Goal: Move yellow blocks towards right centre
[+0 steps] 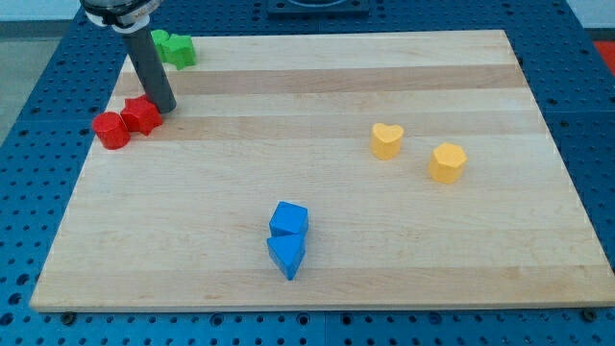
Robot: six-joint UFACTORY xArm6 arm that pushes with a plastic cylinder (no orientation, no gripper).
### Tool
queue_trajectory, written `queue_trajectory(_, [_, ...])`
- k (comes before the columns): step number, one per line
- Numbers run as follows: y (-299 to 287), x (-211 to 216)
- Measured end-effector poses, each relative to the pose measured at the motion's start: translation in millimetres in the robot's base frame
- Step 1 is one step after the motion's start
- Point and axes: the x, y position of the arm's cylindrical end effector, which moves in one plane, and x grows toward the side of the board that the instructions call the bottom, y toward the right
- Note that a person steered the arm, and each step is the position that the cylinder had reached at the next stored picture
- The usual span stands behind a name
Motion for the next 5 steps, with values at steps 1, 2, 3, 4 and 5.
queue_trajectory(1, [-1.0, 4.8])
queue_trajectory(2, [-2.8, 10.8])
queue_trajectory(3, [22.1, 11.0])
queue_trajectory(4, [102.9, 10.9])
queue_trajectory(5, [167.6, 10.9])
